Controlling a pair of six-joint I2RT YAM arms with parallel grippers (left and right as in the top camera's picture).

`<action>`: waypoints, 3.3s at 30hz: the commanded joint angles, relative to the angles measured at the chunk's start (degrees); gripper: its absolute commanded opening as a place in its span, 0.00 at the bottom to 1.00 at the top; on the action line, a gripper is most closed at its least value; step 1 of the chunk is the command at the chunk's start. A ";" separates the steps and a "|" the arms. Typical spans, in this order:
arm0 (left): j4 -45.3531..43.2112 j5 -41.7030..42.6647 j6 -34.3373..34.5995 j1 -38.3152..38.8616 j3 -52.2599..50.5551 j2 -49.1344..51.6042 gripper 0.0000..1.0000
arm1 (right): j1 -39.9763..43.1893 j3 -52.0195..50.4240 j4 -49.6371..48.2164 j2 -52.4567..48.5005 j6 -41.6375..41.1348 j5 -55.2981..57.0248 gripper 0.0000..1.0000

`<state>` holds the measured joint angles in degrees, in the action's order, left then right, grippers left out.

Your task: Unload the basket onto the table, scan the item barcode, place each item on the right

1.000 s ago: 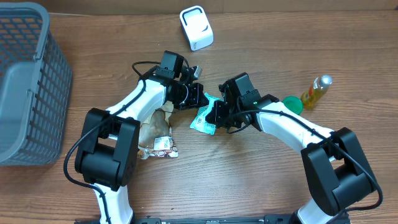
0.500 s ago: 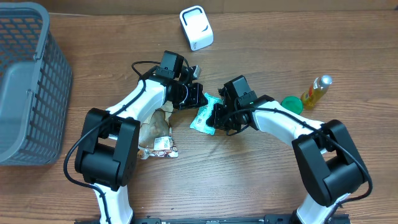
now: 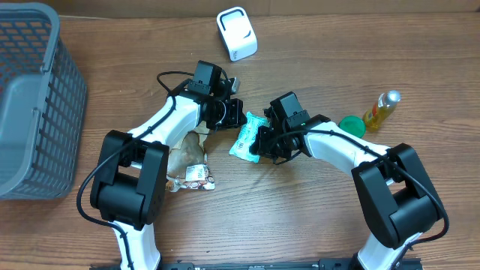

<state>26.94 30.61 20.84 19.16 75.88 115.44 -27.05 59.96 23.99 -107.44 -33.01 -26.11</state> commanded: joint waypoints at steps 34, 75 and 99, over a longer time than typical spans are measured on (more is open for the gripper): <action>-8.55 7.82 -0.04 -3.23 0.50 10.91 0.04 | 0.00 -0.50 0.48 -0.17 -0.17 0.59 0.04; 32.22 4.37 -15.10 -4.09 19.41 10.84 0.04 | 3.45 6.01 -8.96 0.31 3.08 6.01 0.20; 35.39 1.79 -14.86 -1.18 17.29 10.84 0.04 | 3.45 6.01 -8.96 -5.11 3.06 7.65 0.20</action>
<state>62.17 32.69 7.03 17.23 94.04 125.91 -23.66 65.21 14.87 -111.57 -30.20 -19.16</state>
